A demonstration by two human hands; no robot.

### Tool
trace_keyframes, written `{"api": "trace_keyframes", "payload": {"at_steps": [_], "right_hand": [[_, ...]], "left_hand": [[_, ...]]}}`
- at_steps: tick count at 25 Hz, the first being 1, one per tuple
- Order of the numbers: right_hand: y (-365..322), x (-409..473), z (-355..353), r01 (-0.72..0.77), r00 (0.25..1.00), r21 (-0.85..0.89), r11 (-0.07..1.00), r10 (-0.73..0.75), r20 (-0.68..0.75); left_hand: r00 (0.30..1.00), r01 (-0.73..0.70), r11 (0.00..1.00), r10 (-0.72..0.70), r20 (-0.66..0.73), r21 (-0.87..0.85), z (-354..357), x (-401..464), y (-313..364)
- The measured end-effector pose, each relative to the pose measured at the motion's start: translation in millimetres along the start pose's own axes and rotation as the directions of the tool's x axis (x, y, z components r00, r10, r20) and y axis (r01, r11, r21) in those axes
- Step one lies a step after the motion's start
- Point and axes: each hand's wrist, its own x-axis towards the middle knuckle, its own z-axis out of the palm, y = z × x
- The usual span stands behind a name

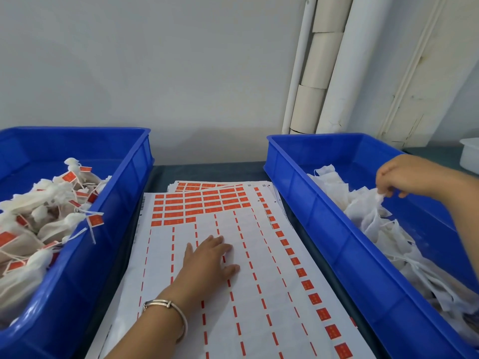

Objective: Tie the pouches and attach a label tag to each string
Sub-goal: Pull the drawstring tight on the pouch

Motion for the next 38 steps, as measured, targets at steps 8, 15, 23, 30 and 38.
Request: {"api": "trace_keyframes", "payload": {"at_steps": [8, 15, 23, 30, 38], "right_hand": [[-27.2, -8.5, -3.7, 0.213, 0.922, 0.205, 0.955, -0.127, -0.366], [-101.5, -19.9, 12.8, 0.539, 0.795, 0.364, 0.760, -0.316, -0.518], [-165.2, -29.1, 140.6, 0.475, 0.864, 0.717, 0.510, -0.426, -0.270], [-157.6, -19.0, 194.0, 0.347, 0.927, 0.677, 0.649, -0.348, -0.141], [-143.1, -12.8, 228.8, 0.117, 0.988, 0.787, 0.606, -0.148, -0.034]], "left_hand": [[0.995, 0.010, 1.000, -0.012, -0.101, -0.020, 7.5, -5.9, 0.8], [0.987, 0.022, 0.982, -0.052, -0.151, -0.190, -0.1, -7.0, 3.3], [0.915, 0.050, 0.062, -0.403, 0.021, -0.997, -43.7, -10.9, -12.6], [0.937, -0.013, 0.403, -0.314, -0.152, -0.915, -53.9, -15.2, -9.9], [0.921, 0.000, 0.698, -0.279, -0.272, -0.716, -37.0, -8.6, -15.2]]}}
